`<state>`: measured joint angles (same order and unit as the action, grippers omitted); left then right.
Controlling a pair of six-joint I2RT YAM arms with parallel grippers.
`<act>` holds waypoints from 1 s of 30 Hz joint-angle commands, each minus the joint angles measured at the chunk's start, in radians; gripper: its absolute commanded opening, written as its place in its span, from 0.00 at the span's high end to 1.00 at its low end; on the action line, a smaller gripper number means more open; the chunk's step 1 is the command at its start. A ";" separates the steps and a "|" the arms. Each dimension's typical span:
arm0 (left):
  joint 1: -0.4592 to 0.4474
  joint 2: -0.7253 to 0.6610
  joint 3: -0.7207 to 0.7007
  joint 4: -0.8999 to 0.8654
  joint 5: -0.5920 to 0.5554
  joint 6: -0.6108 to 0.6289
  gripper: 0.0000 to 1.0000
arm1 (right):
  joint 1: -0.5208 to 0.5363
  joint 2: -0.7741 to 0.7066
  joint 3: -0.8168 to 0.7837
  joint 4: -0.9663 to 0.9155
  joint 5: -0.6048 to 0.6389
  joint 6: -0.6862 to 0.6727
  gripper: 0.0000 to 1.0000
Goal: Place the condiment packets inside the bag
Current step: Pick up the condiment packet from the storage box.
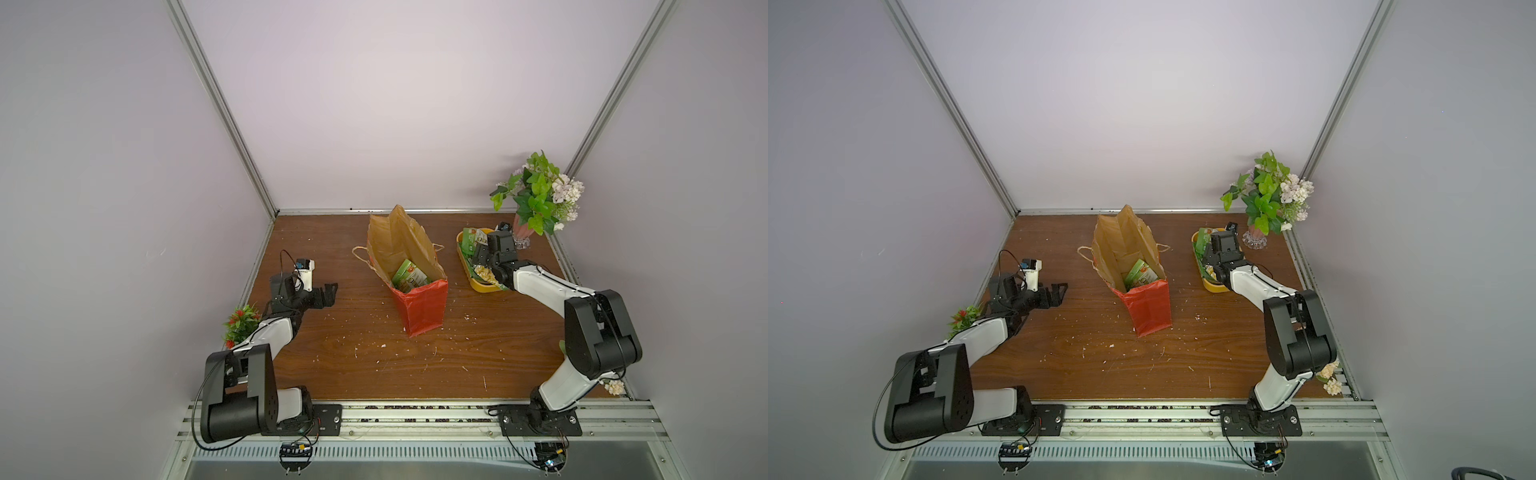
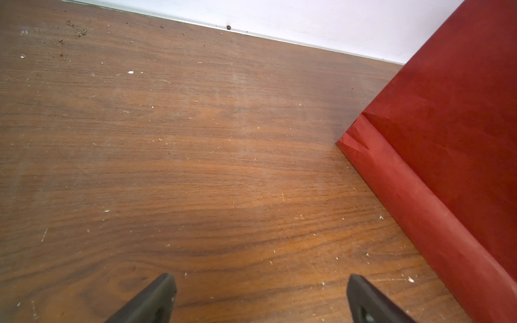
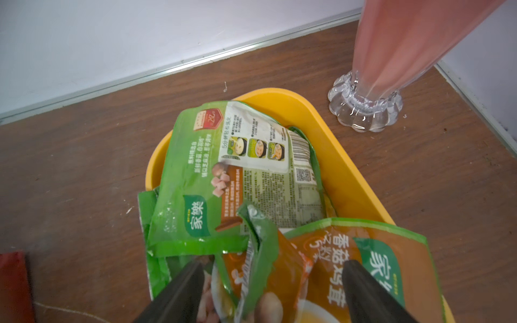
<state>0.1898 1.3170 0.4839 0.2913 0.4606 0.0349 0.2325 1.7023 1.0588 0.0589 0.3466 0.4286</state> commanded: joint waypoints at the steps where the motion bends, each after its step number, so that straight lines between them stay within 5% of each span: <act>1: 0.010 -0.021 -0.005 -0.011 0.006 0.016 0.01 | -0.005 0.006 0.022 0.019 0.002 0.015 0.26; 23: 0.010 -0.021 -0.005 -0.011 0.009 0.014 0.01 | -0.007 0.028 -0.047 0.033 0.022 0.029 0.34; 30: 0.010 -0.017 -0.003 -0.011 0.008 0.013 0.02 | -0.007 -0.013 -0.042 0.037 0.007 0.032 0.70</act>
<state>0.1898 1.3060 0.4839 0.2913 0.4606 0.0353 0.2287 1.7287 1.0164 0.0898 0.3481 0.4557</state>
